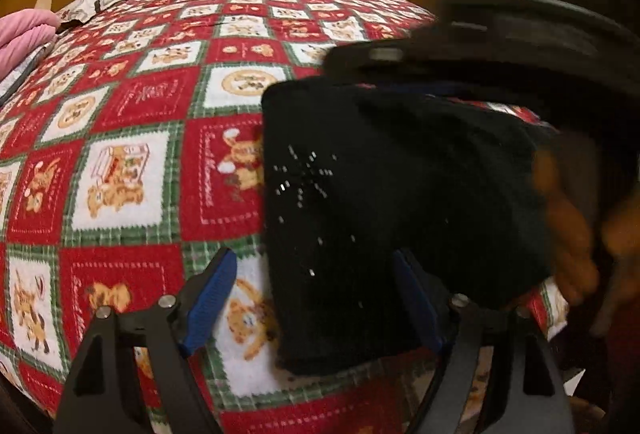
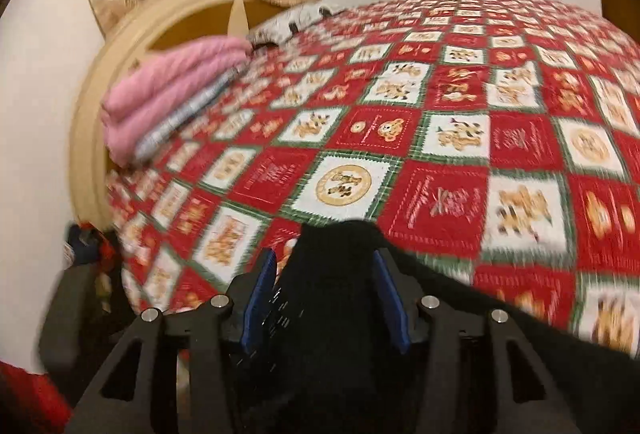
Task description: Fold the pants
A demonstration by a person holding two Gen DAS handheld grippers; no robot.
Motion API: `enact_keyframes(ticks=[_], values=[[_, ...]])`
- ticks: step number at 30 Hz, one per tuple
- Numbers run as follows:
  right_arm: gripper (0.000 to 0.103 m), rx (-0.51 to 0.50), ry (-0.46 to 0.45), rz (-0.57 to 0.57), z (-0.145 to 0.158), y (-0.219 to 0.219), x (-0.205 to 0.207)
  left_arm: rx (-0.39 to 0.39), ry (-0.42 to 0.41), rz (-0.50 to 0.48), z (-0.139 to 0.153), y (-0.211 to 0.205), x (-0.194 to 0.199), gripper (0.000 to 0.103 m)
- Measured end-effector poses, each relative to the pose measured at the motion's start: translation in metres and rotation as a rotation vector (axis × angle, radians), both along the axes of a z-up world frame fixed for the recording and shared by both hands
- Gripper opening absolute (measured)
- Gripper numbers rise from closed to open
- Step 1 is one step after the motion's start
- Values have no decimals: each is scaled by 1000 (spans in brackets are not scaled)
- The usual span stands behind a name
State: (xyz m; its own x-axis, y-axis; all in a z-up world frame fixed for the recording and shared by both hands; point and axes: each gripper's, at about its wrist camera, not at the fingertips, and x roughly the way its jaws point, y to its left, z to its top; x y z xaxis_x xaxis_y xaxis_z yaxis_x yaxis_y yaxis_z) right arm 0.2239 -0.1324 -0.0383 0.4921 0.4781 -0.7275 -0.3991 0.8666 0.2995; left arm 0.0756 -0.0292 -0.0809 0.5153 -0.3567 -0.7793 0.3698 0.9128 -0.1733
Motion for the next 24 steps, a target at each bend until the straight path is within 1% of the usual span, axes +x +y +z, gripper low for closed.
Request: enact_keyframes(ticks=[4,6,7,8,10,13,14,15,16,17,18,20,23,24], values=[[52,-162,-40,70,-12,28,21,-24,8,-17,-2,4,-4,82],[51,-230,-25,106,-20,37,27,-41,18,-15,-3,8,-5,82],[42,-255,-1,129,-26,40,29,-46,22,-14,-3,10,-6,82],[40,-272,29,157,-31,45,30,-51,25,-14,-4,11,-6,82],[29,-282,28,174,-28,46,27,-62,28,-11,-4,13,-7,82],[22,-274,42,131,-29,45,32,-89,29,7,-6,13,-7,78],[21,-266,53,107,-33,44,37,-102,28,15,-6,14,-7,75],[19,-266,60,92,-36,45,40,-108,26,17,-5,15,-7,68],[18,-258,70,66,-40,43,45,-116,28,21,-4,17,-8,64],[18,-252,77,50,-42,43,48,-119,30,23,-4,19,-9,57],[18,-240,85,33,-46,43,52,-119,32,21,-4,19,-12,55],[18,-224,82,16,-49,44,55,-101,27,7,-6,19,-18,55],[18,-210,69,7,-48,44,55,-107,35,7,-5,23,-21,55],[21,-199,61,4,-47,44,54,-109,39,7,-5,26,-22,56]])
